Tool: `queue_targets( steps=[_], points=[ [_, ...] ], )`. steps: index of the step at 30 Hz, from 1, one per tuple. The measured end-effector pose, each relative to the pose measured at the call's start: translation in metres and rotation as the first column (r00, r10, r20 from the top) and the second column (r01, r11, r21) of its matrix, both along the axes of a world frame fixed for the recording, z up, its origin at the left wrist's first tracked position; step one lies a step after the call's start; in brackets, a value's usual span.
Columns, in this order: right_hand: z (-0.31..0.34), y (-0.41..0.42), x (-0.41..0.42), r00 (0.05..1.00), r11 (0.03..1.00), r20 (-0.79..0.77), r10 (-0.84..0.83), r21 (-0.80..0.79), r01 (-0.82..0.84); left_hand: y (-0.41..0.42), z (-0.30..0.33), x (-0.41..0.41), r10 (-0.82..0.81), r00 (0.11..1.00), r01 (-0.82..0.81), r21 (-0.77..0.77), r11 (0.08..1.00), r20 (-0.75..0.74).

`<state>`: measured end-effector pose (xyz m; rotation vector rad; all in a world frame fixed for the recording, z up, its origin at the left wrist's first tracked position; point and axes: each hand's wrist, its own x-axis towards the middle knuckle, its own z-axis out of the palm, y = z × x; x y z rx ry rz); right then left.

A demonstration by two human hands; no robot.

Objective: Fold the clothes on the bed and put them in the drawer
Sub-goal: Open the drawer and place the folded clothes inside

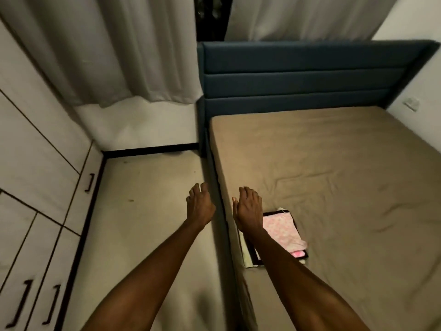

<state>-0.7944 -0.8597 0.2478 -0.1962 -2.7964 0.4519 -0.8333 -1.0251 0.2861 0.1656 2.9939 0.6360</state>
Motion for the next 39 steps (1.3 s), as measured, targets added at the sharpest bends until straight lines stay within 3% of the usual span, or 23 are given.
queue_targets(
  steps=[7, 15, 23, 27, 31, 33, 36, 39],
  points=[
    [-0.059, 0.12, 0.032, 0.987, 0.998, 0.148, -0.061, -0.015, 0.064, 0.128, -0.075, 0.017, -0.06, 0.987, 0.051, 0.063, 0.997, 0.152],
    [-0.137, 0.241, 0.067, 0.944, 0.976, 0.269, -0.19, -0.047, 0.21, 0.199, -0.172, 0.039, -0.091, 0.965, 0.034, 0.229, 0.973, 0.244],
    [-0.232, 0.298, 0.067, 0.897, 0.934, 0.36, -0.257, -0.146, 0.326, 0.194, -0.294, 0.028, 0.099, 0.962, -0.161, 0.234, 0.959, 0.256],
    [-0.299, 0.321, 0.058, 0.858, 0.883, 0.406, -0.314, -0.207, 0.421, 0.197, -0.346, 0.021, 0.14, 0.896, -0.293, 0.325, 0.899, 0.423],
    [-0.366, 0.343, 0.053, 0.766, 0.731, 0.527, -0.369, -0.345, 0.589, 0.206, -0.375, 0.026, 0.195, 0.827, -0.442, 0.396, 0.804, 0.527],
    [-0.367, 0.338, 0.047, 0.744, 0.613, 0.541, -0.392, -0.45, 0.65, 0.212, -0.379, 0.026, 0.274, 0.774, -0.547, 0.385, 0.743, 0.571],
    [-0.356, 0.334, 0.041, 0.661, 0.291, 0.615, -0.43, -0.598, 0.747, 0.212, -0.382, 0.024, 0.319, 0.713, -0.642, 0.4, 0.654, 0.624],
    [-0.346, 0.345, 0.038, 0.657, 0.042, 0.714, -0.242, -0.669, 0.743, 0.204, -0.379, 0.021, 0.218, 0.596, -0.749, 0.437, 0.498, 0.773]
  ],
)
